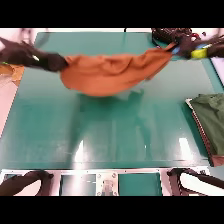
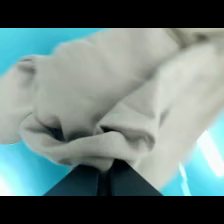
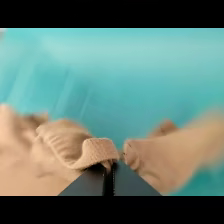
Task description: Fold the shirts.
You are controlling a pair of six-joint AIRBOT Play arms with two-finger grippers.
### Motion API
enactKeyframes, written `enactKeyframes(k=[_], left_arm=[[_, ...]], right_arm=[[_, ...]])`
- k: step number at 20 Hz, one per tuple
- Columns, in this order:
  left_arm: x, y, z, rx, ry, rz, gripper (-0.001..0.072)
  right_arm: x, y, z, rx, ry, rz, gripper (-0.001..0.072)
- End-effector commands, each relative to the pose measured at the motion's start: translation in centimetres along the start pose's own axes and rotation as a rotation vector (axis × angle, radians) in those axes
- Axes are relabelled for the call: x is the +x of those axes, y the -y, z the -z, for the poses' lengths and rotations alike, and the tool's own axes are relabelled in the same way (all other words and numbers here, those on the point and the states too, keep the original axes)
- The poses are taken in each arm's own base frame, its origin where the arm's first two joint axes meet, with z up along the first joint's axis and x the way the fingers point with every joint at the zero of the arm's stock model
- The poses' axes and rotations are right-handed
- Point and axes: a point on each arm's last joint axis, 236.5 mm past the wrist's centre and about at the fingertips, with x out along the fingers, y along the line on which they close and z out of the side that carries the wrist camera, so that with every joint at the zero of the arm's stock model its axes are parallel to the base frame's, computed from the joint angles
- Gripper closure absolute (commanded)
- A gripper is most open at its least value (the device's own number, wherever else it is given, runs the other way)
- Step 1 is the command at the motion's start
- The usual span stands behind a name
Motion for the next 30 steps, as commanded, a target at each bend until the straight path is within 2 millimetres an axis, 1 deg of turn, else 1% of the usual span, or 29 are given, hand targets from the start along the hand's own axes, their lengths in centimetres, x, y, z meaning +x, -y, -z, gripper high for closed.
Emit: enactKeyframes(k=[1,2,3,4,5,6,7,8,9,10,11,12,13,14,15,17,18,19,20,21,22,23,24,25,27,29,30], left_arm=[[-10.4,3.4,-5.1,0.120,0.207,-0.050,0.0685],[-12.2,4.0,-5.7,0.143,0.240,-0.060,0.0685],[-13.7,4.6,-6.1,0.161,0.261,-0.066,0.0685],[-14.6,4.9,-6.3,0.173,0.271,-0.070,0.0685],[-15.0,5.1,-6.4,0.178,0.274,-0.069,0.0685],[-14.9,5.1,-6.4,0.178,0.272,-0.069,0.0685],[-14.5,4.9,-6.2,0.174,0.261,-0.068,0.0685],[-13.6,4.6,-6.0,0.165,0.241,-0.062,0.0685],[-12.2,4.3,-5.5,0.150,0.209,-0.048,0.0684],[-10.5,3.8,-4.8,0.131,0.166,-0.033,0.0685],[-8.3,3.3,-3.8,0.105,0.113,-0.013,0.0684],[-5.4,2.5,-2.5,0.071,0.048,0.010,0.0684],[-2.1,1.7,-0.9,0.040,-0.015,0.036,0.0685],[1.2,0.8,0.4,0.009,-0.061,0.061,0.0684],[5.1,-0.2,1.7,-0.027,-0.086,0.090,0.0684],[12.7,-2.5,3.5,-0.116,-0.080,0.124,0.0683],[15.9,-3.8,4.1,-0.178,-0.073,0.127,0.0680],[18.8,-4.9,4.4,-0.246,-0.061,0.129,0.0494],[20.8,-5.8,4.5,-0.294,-0.051,0.129,0.0226],[22.2,-6.4,4.8,-0.314,-0.055,0.126,0.0051],[22.6,-6.7,4.9,-0.317,-0.065,0.121,0.0031],[22.3,-6.9,5.1,-0.317,-0.084,0.123,0.0031],[21.3,-7.0,5.3,-0.315,-0.121,0.130,0.0031],[20.0,-7.3,6.1,-0.306,-0.187,0.135,0.0032],[15.9,-8.8,8.8,-0.371,-0.378,0.108,0.0033],[12.4,-9.4,11.2,-0.460,-0.516,0.106,0.0033],[11.1,-9.5,12.3,-0.501,-0.573,0.102,0.0033]], right_arm=[[-12.1,-6.2,-4.0,-0.153,0.284,0.058,0.0697],[-14.5,-7.3,-4.2,-0.181,0.339,0.079,0.0698],[-16.4,-8.2,-4.2,-0.205,0.380,0.098,0.0697],[-18.0,-8.9,-4.1,-0.227,0.414,0.121,0.0697],[-19.0,-9.4,-3.9,-0.246,0.430,0.139,0.0697],[-19.3,-9.7,-3.4,-0.256,0.423,0.143,0.0697],[-19.0,-9.7,-2.6,-0.254,0.391,0.137,0.0697],[-18.2,-9.3,-1.6,-0.240,0.344,0.130,0.0697],[-17.0,-8.3,-0.5,-0.211,0.299,0.127,0.0697],[-15.5,-6.9,0.8,-0.173,0.252,0.125,0.0697],[-13.5,-5.0,2.6,-0.118,0.190,0.124,0.0697],[-11.3,-2.8,5.0,-0.052,0.120,0.123,0.0697],[-9.0,-0.6,7.5,0.018,0.060,0.127,0.0697],[-6.4,2.2,10.5,0.096,0.001,0.140,0.0697],[-4.0,5.0,13.3,0.176,-0.040,0.162,0.0697],[0.5,10.1,18.9,0.306,-0.090,0.202,0.0697],[2.4,12.5,21.3,0.374,-0.108,0.226,0.0697],[3.9,14.4,23.1,0.422,-0.133,0.248,0.0697],[5.2,16.1,24.5,0.465,-0.169,0.270,0.0697],[6.2,17.1,25.7,0.496,-0.210,0.277,0.0697],[7.1,17.9,26.7,0.514,-0.249,0.277,0.0697],[7.8,18.3,27.3,0.519,-0.282,0.271,0.0697],[8.2,18.6,27.6,0.519,-0.301,0.266,0.0697],[8.5,18.9,27.5,0.509,-0.305,0.264,0.0697],[8.6,19.4,26.0,0.490,-0.276,0.272,0.0697],[8.6,19.6,23.9,0.462,-0.237,0.272,0.0697],[8.6,19.6,22.9,0.450,-0.221,0.271,0.0697]])
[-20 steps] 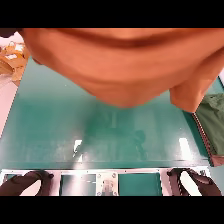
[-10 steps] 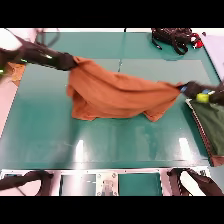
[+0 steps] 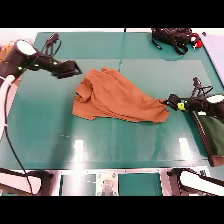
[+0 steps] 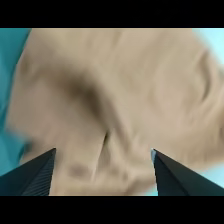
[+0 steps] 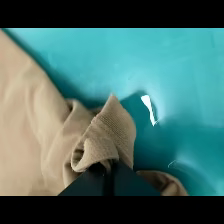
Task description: Fold the shirts.
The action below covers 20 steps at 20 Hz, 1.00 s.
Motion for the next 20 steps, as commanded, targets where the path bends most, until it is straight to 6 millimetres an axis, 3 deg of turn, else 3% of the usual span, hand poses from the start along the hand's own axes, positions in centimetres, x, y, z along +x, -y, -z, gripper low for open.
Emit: enactKeyframes(k=[1,4,7,9,11,13,15,16,17,18,20], left_arm=[[-3.5,-2.1,6.7,-0.176,-0.272,-0.046,0.0033],[-2.4,-2.4,11.8,-0.223,-0.338,-0.082,0.0033],[1.1,-2.4,17.3,-0.259,-0.341,-0.100,0.0033],[4.2,-2.2,19.7,-0.297,-0.326,-0.085,0.0033],[7.2,-1.8,19.8,-0.347,-0.231,-0.060,0.0033],[9.1,-2.6,18.0,-0.368,-0.106,-0.077,0.0034],[9.8,-3.5,16.4,-0.387,-0.031,-0.090,0.0209],[10.1,-3.8,16.3,-0.396,-0.026,-0.092,0.0236],[10.3,-3.7,16.6,-0.388,-0.041,-0.087,0.0360],[10.4,-3.3,17.4,-0.340,-0.077,-0.073,0.0690],[9.8,-2.7,18.6,-0.266,-0.152,-0.049,0.0685]], right_arm=[[-0.3,-0.5,-2.4,-0.027,0.045,-0.002,0.0697],[-0.6,-0.8,-3.2,-0.036,0.060,-0.005,0.0697],[-0.4,-0.8,-2.9,-0.033,0.051,-0.006,0.0697],[-0.4,-0.8,-2.9,-0.032,0.050,-0.007,0.0697],[-0.4,-0.8,-2.9,-0.032,0.050,-0.007,0.0697],[-0.4,-0.8,-2.9,-0.032,0.050,-0.007,0.0697],[-0.4,-0.8,-2.8,-0.032,0.045,-0.008,0.0697],[-0.4,-0.9,-2.6,-0.033,0.040,-0.010,0.0697],[-0.4,-0.9,-2.5,-0.032,0.033,-0.014,0.0696],[-0.4,-0.9,-2.4,-0.033,0.029,-0.015,0.0696],[-0.5,-0.5,-2.5,-0.039,0.029,-0.004,0.0696]])
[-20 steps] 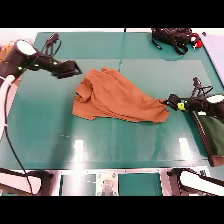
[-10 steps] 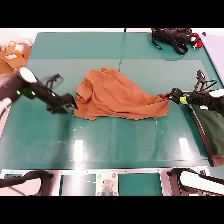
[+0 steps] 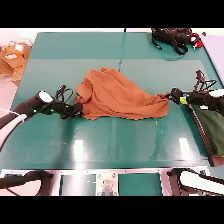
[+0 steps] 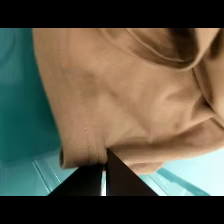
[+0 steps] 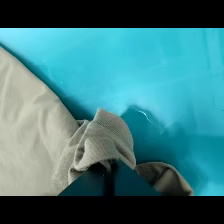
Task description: Fold the shirts.
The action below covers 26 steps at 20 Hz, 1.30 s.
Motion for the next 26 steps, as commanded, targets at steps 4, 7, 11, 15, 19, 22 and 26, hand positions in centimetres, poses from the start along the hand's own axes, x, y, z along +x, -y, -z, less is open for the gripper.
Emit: enactKeyframes(k=[4,7,11,15,19,22,26], left_arm=[[-3.6,-1.5,-1.0,0.089,-0.080,0.012,0.0686],[-5.3,-2.3,-2.4,0.102,-0.060,0.020,0.0685],[-5.6,-3.0,-2.8,0.124,-0.050,0.014,0.0685],[-5.6,-3.0,-2.8,0.125,-0.048,0.013,0.0685],[-5.6,-3.0,-2.7,0.125,-0.051,0.014,0.0685],[-5.6,-2.9,-2.3,0.124,-0.069,0.019,0.0685],[-6.5,-2.0,-1.4,0.154,-0.120,0.041,0.0686]], right_arm=[[-1.8,1.5,0.5,0.048,-0.057,-0.019,0.0313],[-2.8,2.3,4.2,0.086,-0.197,-0.045,0.0277],[-3.2,1.4,11.2,0.115,-0.353,-0.113,0.0253],[-3.6,0.9,14.3,0.135,-0.374,-0.119,0.0169],[-2.9,0.4,16.4,0.140,-0.427,-0.115,0.0169],[-2.3,-0.2,18.0,0.105,-0.466,-0.111,0.0171],[-2.0,-1.8,18.3,0.052,-0.483,-0.131,0.0696]])
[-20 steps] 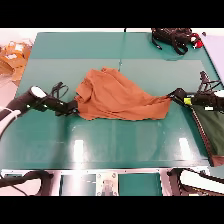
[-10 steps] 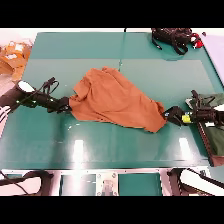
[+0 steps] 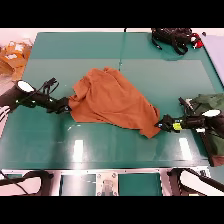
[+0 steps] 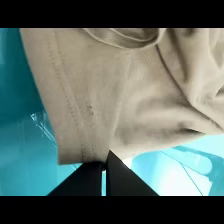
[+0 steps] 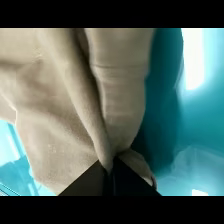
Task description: Fold the shirts.
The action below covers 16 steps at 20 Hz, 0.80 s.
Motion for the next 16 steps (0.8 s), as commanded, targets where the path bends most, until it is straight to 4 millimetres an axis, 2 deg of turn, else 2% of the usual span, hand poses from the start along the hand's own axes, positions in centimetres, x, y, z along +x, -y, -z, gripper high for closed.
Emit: enactKeyframes(k=[1,3,4,5,7,9,10,11,13,14,15,16], left_arm=[[-1.5,1.5,0.4,0.042,-0.027,0.025,0.0686],[-5.2,4.2,-1.2,0.123,0.064,0.030,0.0686],[-7.8,6.1,-2.2,0.173,0.133,0.032,0.0686],[-11.3,8.5,-3.1,0.232,0.216,0.035,0.0686],[-19.5,14.2,-4.0,0.391,0.409,0.035,0.0686],[-28.4,20.1,-3.3,0.549,0.641,0.024,0.0686],[-33.3,23.3,-2.0,0.633,0.771,0.017,0.0686],[-38.0,26.4,-0.1,0.712,0.900,0.013,0.0686],[-45.6,31.2,4.5,0.847,1.120,0.002,0.0686],[-48.5,33.0,7.0,0.902,1.209,-0.007,0.0686],[-50.7,34.2,8.9,0.942,1.282,-0.014,0.0686],[-52.1,35.1,10.6,0.973,1.331,-0.020,0.0686]], right_arm=[[-0.1,-1.6,-0.5,-0.048,-0.002,-0.015,0.0697],[-2.8,-4.8,-2.7,-0.122,0.057,-0.060,0.0697],[-4.9,-7.4,-4.2,-0.173,0.114,-0.093,0.0697],[-8.1,-10.6,-6.0,-0.243,0.203,-0.126,0.0697],[-16.3,-17.8,-8.6,-0.391,0.437,-0.175,0.0697],[-26.3,-24.5,-8.8,-0.537,0.715,-0.174,0.0697],[-31.5,-27.5,-7.8,-0.599,0.862,-0.163,0.0697],[-35.9,-30.0,-6.4,-0.649,0.990,-0.152,0.0697],[-42.6,-34.1,-2.2,-0.739,1.197,-0.120,0.0697],[-44.8,-35.7,0.0,-0.780,1.271,-0.099,0.0697],[-46.1,-36.8,1.7,-0.815,1.324,-0.078,0.0697],[-47.0,-37.7,3.2,-0.845,1.366,-0.058,0.0697]])
